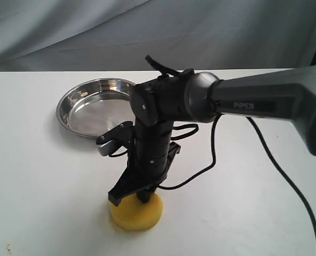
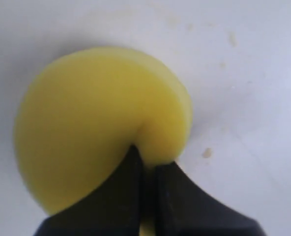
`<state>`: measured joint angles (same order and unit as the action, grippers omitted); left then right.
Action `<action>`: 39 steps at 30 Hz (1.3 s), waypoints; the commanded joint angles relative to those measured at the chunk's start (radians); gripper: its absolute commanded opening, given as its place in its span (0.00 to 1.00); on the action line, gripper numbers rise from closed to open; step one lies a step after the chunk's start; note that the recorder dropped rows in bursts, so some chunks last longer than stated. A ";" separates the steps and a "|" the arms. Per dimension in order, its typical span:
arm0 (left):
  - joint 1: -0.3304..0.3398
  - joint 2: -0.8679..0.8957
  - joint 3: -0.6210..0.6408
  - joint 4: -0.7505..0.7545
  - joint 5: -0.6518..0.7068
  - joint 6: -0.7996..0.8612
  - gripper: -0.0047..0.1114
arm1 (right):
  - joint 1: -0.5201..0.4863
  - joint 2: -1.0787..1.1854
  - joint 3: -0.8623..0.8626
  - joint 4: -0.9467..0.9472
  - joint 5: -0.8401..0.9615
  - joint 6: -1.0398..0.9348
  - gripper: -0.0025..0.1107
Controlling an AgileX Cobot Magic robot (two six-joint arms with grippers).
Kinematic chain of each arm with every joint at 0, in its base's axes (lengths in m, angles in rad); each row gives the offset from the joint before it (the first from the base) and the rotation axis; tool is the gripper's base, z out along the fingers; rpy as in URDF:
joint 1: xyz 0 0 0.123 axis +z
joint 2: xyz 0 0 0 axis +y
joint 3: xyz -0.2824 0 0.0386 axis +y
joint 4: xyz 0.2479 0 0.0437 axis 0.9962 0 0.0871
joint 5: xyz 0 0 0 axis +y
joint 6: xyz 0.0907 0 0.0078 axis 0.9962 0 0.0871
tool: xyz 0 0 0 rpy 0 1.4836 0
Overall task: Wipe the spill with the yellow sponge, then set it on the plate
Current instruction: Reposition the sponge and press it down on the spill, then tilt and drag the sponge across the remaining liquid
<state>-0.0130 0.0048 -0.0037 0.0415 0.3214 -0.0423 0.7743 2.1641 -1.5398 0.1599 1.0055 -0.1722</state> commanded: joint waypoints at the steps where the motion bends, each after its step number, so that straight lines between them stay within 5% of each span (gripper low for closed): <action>1: 0.003 -0.005 0.004 -0.002 -0.012 -0.001 0.04 | -0.029 -0.066 0.002 -0.031 -0.040 0.020 0.02; 12: 0.003 -0.005 0.004 -0.002 -0.012 -0.001 0.04 | -0.028 -0.005 0.002 0.024 -0.065 0.019 0.05; 23: 0.003 -0.005 0.004 -0.002 -0.012 -0.001 0.04 | -0.028 -0.105 0.002 -0.057 -0.079 0.019 0.67; 30: 0.003 -0.005 0.004 -0.002 -0.012 -0.001 0.04 | 0.003 -0.170 0.002 -0.007 -0.026 0.006 0.68; 39: 0.003 -0.005 0.004 -0.002 -0.012 -0.001 0.04 | 0.169 -0.066 0.048 -0.106 -0.071 0.027 0.62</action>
<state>-0.0130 0.0048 -0.0037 0.0415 0.3214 -0.0423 0.9114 2.0696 -1.4967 0.1125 0.9613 -0.1601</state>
